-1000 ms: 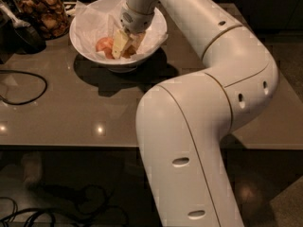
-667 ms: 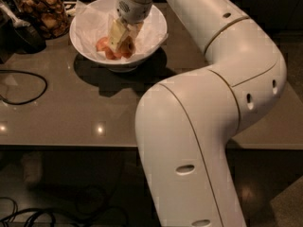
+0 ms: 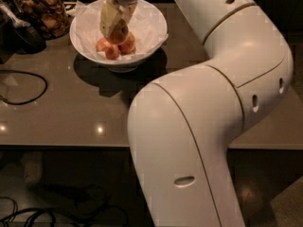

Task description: Pick apple from white bowl

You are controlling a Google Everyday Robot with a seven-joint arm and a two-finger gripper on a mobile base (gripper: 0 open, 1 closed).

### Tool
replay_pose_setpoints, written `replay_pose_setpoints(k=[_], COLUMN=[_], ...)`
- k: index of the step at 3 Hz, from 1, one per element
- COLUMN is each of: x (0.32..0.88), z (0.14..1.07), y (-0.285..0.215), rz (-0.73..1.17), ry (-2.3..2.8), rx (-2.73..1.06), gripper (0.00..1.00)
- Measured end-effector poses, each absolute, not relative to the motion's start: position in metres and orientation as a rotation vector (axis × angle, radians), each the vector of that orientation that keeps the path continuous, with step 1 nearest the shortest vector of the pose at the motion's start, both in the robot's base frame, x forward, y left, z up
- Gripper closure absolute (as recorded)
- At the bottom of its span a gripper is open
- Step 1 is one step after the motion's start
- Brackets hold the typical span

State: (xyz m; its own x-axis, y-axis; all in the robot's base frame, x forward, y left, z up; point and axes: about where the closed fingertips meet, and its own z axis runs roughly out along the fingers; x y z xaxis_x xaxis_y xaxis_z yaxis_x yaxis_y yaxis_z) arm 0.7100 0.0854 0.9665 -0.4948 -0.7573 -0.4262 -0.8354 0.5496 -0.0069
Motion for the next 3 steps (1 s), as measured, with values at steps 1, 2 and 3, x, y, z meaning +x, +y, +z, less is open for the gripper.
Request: replay_pose_setpoints(k=[1, 2, 3], x=[0.693, 0.67, 0.652], z=[0.992, 1.015, 1.032], y=[0.102, 0.111, 0.111], rz=[0.3, 0.391, 0.459], ry=[2.342, 2.272, 2.23], rx=[-1.369, -1.437, -1.455], gripper=[1.0, 1.0, 1.0])
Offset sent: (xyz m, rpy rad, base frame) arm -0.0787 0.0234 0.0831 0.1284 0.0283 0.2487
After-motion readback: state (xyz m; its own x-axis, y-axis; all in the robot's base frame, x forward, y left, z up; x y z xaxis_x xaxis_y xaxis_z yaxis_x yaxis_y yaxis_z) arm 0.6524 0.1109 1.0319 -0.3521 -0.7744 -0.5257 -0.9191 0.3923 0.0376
